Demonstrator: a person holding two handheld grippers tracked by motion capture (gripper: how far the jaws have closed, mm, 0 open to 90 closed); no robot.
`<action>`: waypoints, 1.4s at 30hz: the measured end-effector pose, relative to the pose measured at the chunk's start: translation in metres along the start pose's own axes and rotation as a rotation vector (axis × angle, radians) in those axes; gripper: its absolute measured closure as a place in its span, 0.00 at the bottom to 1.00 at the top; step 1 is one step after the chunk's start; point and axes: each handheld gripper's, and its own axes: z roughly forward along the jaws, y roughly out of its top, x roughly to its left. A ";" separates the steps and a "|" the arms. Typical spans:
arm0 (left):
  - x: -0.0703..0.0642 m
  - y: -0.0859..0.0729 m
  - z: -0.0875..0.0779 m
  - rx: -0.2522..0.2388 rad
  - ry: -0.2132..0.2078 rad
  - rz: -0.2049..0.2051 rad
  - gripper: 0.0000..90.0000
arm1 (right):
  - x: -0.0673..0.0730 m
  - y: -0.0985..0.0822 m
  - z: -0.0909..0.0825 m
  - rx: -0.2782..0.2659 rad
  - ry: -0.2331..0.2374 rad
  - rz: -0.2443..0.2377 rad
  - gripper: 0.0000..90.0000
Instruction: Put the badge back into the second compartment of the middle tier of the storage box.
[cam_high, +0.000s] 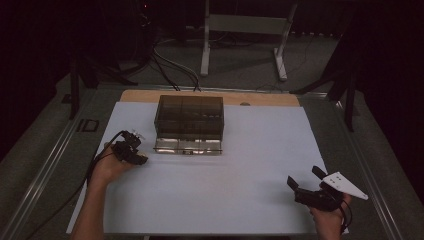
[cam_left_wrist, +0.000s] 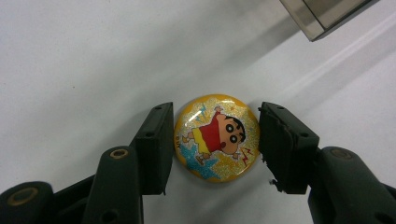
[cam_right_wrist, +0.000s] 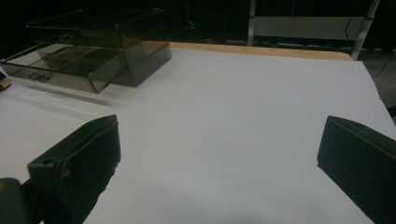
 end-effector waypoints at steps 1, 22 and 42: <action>0.000 0.000 0.000 0.001 0.000 0.001 0.54 | 0.000 0.000 0.000 0.001 0.000 0.000 0.00; 0.000 0.000 -0.021 -0.058 -0.009 0.005 0.54 | -0.001 0.000 -0.001 -0.002 -0.002 0.001 0.00; -0.004 0.007 -0.036 -0.100 -0.023 0.042 0.54 | -0.001 0.000 -0.001 -0.003 0.000 0.001 0.00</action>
